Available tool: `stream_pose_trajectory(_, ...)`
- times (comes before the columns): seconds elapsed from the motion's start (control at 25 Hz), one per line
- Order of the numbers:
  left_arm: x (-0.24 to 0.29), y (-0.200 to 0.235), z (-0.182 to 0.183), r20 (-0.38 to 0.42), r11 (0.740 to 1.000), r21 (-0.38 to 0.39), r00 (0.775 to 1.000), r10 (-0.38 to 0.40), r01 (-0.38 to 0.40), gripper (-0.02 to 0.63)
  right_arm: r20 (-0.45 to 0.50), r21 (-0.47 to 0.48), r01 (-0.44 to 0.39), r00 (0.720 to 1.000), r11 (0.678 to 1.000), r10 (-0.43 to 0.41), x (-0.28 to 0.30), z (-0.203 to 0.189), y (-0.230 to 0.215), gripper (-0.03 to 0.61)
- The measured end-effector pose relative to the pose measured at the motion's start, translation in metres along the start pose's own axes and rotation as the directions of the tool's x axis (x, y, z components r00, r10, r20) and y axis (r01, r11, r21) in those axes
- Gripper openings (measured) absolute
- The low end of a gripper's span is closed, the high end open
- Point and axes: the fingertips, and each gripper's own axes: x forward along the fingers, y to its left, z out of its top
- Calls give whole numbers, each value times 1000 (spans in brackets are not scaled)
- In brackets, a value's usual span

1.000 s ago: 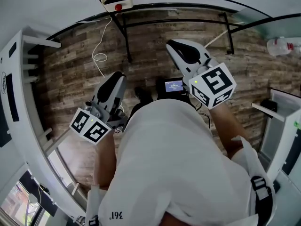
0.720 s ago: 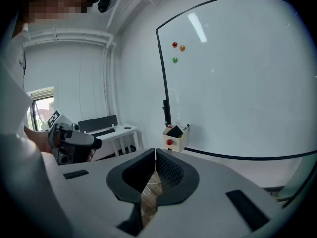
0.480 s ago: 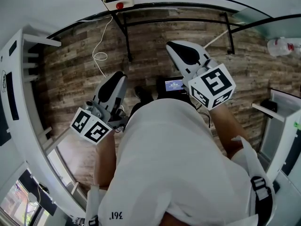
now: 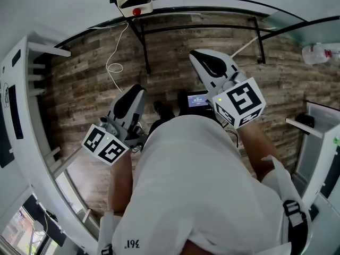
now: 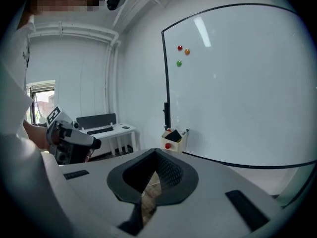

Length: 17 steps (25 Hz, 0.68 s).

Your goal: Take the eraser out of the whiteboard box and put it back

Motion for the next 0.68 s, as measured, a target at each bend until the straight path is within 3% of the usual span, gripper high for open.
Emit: stream_pose_trajectory(0.68,3,2,-5,-28,1000,-5,999,-15,15,83,27,15,29,999,999,-29,-1,6,-7,23)
